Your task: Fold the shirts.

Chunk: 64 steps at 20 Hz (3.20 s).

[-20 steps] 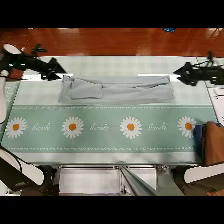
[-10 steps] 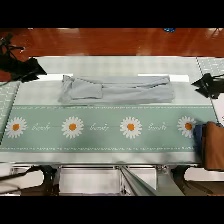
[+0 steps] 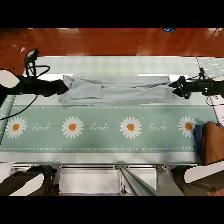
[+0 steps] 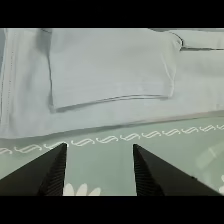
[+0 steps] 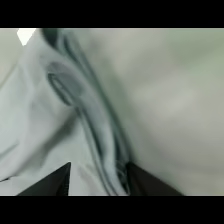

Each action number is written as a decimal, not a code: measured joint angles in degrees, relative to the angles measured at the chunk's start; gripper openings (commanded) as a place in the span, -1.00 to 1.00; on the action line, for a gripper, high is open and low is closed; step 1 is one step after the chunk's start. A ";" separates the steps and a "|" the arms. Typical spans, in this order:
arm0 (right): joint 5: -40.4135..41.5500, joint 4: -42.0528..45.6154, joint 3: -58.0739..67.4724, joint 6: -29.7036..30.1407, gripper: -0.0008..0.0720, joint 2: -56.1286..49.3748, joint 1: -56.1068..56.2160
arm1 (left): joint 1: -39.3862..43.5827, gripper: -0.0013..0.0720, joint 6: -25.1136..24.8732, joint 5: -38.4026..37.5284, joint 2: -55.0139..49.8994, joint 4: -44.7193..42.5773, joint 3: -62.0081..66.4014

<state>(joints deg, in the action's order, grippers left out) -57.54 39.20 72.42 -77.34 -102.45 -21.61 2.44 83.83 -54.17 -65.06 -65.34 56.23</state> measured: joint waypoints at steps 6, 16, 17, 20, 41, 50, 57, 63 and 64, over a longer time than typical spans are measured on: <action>-3.65 1.07 6.62 0.85 -0.90 -3.23 5.84 | 0.83 -0.29 -0.02 1.14 -1.84 2.14 -0.90; -12.70 16.92 -2.08 -0.09 -0.90 29.40 8.55 | 6.51 -0.92 -3.74 3.54 -4.02 12.52 -0.33; -12.72 17.64 -4.92 -0.42 -0.90 34.36 8.61 | 8.41 -0.92 -3.93 3.96 -5.14 13.18 0.35; -14.34 18.67 -13.09 -2.64 -0.90 49.75 8.74 | 15.67 -0.92 -4.37 5.01 -10.93 15.02 4.72; -19.69 13.60 -22.01 -12.85 -0.90 76.46 10.29 | 40.26 -0.92 0.61 -10.69 -45.94 25.73 40.96; 2.01 6.12 -16.94 -9.55 -0.90 49.62 34.10 | 8.52 -0.92 -2.05 -18.32 -22.69 17.14 33.16; 8.11 1.07 2.54 -6.54 -0.90 16.61 44.87 | -3.15 -0.92 -3.50 -12.33 2.36 10.67 6.14; 7.10 -1.64 10.12 -6.91 0.15 3.87 47.25 | 0.39 -0.92 -3.69 -5.14 7.93 11.47 -9.62; 5.16 -1.97 10.51 -6.93 0.15 3.82 46.73 | 0.66 -0.92 -3.69 -3.45 8.13 11.45 -10.51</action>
<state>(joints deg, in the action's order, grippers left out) -52.38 37.23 82.94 -84.27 -98.63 25.12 3.09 80.14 -57.63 -56.93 -53.89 45.71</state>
